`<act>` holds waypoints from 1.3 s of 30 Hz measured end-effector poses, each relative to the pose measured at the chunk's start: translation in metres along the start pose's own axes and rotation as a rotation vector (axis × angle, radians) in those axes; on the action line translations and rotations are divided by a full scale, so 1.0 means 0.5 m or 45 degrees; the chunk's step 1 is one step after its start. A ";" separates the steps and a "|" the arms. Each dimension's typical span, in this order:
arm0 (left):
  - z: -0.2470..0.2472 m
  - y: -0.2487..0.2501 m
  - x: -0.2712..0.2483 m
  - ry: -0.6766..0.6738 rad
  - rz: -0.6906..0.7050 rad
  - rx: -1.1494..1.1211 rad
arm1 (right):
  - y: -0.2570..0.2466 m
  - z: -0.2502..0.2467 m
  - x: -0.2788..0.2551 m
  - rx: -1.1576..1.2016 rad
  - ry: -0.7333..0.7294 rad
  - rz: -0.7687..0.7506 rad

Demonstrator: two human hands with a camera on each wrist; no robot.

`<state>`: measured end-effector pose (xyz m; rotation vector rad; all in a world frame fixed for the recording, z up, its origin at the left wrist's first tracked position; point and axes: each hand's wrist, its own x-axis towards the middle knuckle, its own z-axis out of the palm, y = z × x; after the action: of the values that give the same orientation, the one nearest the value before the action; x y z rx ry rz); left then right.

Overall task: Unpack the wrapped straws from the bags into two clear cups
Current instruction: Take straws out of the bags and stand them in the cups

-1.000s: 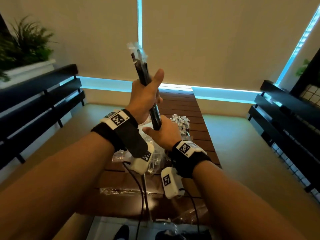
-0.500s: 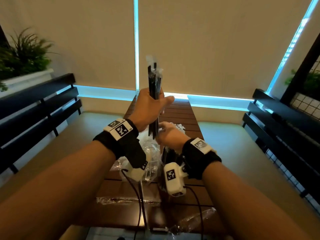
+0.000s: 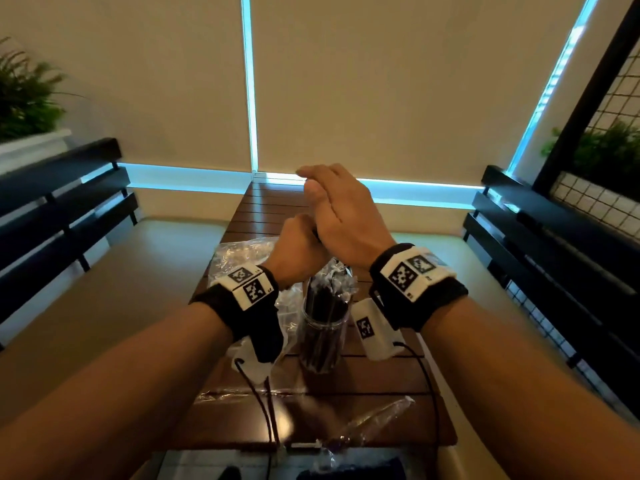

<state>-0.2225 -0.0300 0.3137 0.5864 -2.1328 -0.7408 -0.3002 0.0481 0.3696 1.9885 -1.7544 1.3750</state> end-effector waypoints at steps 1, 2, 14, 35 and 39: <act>0.006 -0.004 -0.003 -0.015 -0.016 -0.035 | 0.008 -0.008 -0.009 0.061 -0.018 0.009; 0.009 -0.008 -0.004 -0.022 -0.063 -0.098 | 0.019 -0.013 -0.020 0.125 -0.006 0.033; 0.058 -0.061 0.013 0.227 -0.347 -0.534 | 0.228 0.125 -0.248 0.115 -0.392 0.843; 0.173 -0.161 -0.059 0.008 -0.427 -0.715 | 0.249 0.177 -0.254 -0.005 -0.118 0.851; 0.170 -0.165 -0.054 -0.040 -0.472 -0.428 | 0.253 0.176 -0.255 -0.030 -0.131 0.845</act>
<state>-0.2613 -0.0467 0.2001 0.7969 -1.8867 -1.2890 -0.3479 0.0436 0.1753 1.5367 -2.6110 1.4037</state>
